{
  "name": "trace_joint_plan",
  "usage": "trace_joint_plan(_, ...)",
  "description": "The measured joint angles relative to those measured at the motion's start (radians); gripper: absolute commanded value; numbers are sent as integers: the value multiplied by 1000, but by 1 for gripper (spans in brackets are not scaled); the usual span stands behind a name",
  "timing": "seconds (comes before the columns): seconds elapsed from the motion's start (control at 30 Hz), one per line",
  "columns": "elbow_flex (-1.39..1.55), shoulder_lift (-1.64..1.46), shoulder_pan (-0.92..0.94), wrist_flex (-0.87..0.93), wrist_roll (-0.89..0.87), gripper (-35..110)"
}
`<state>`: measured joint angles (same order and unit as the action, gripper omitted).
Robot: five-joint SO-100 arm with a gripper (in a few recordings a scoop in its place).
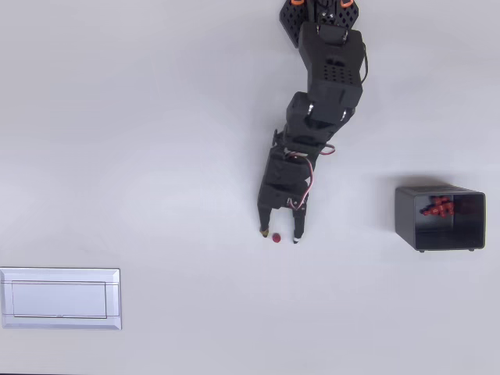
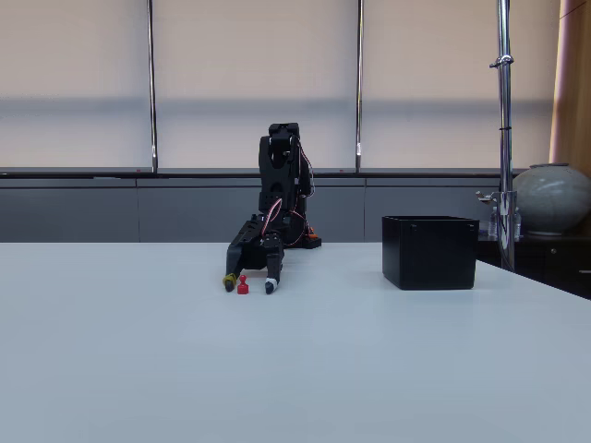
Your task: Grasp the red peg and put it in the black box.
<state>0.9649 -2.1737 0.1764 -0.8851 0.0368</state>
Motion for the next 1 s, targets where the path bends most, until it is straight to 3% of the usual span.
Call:
trace_joint_plan(0.33, 5, -15, 0, -18, 0, 24)
trace_joint_plan(0.73, 14, -20, 3, -18, -21, 0)
trace_joint_plan(1.0, 28, 2, 3, 52, -9, 0)
